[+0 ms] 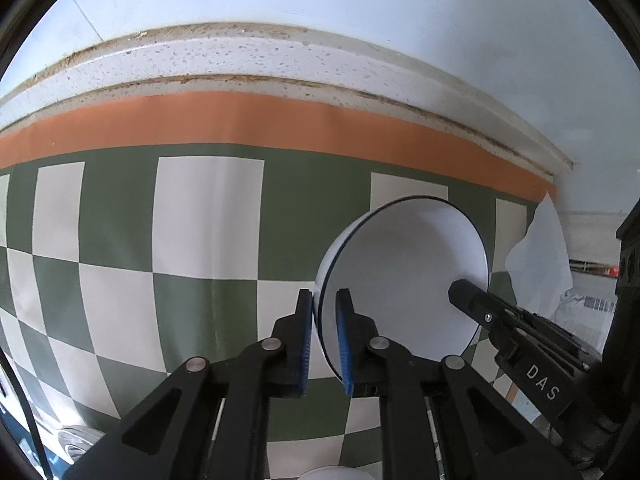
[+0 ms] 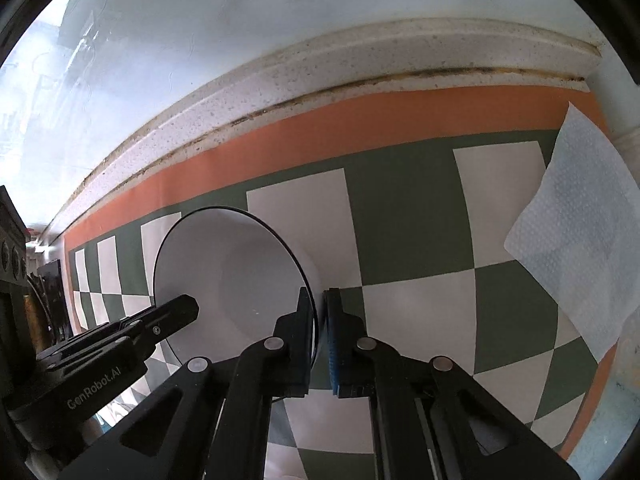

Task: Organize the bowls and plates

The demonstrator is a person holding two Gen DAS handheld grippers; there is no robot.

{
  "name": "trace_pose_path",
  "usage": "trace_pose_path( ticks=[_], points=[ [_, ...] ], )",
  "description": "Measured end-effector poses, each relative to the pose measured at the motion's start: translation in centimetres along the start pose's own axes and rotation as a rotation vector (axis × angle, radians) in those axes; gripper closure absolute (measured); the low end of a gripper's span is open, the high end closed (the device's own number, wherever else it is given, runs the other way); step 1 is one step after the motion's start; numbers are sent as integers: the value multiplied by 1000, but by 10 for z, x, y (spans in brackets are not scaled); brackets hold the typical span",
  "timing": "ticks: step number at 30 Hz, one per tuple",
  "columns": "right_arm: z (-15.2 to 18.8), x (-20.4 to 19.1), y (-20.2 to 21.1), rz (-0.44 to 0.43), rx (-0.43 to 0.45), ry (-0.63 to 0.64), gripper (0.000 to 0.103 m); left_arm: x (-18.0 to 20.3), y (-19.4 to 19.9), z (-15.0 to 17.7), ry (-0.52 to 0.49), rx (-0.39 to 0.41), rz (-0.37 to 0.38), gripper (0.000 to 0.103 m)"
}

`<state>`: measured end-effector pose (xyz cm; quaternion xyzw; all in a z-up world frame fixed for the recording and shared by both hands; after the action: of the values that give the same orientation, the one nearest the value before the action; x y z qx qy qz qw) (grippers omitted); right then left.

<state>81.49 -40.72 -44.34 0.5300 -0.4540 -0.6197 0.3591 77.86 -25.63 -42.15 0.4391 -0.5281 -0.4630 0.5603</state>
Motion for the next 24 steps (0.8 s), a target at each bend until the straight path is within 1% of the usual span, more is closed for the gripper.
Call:
trace_pose_path(
  ticks=[3, 8, 14, 19, 24],
  points=[
    [2, 1, 3, 2, 1, 7, 96, 2, 5, 5, -13, 11, -16, 93],
    [13, -4, 15, -7, 7, 44, 96, 3, 20, 19, -23, 58, -36, 93],
    [31, -12, 40, -25, 22, 91, 95, 1, 42, 40, -9, 100, -17, 93],
    [59, -22, 62, -39, 33, 131, 95, -3, 71, 64, -3, 144, 1, 93],
    [92, -30, 84, -55, 48, 155, 95, -2, 95, 90, -25, 185, 4, 93]
  ],
)
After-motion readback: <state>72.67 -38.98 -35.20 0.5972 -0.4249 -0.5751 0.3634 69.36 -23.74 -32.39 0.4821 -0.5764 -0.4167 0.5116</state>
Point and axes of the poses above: each gripper's, at about its wrist camera, not at the fingertips, and y roughly against the way its jaws point, x to its right, z to its underside, the point moved 7 cm from there along -y, roughly the way its jaws point, and after that the axes turned 4 degrees about -z, right-handed, at the moved point
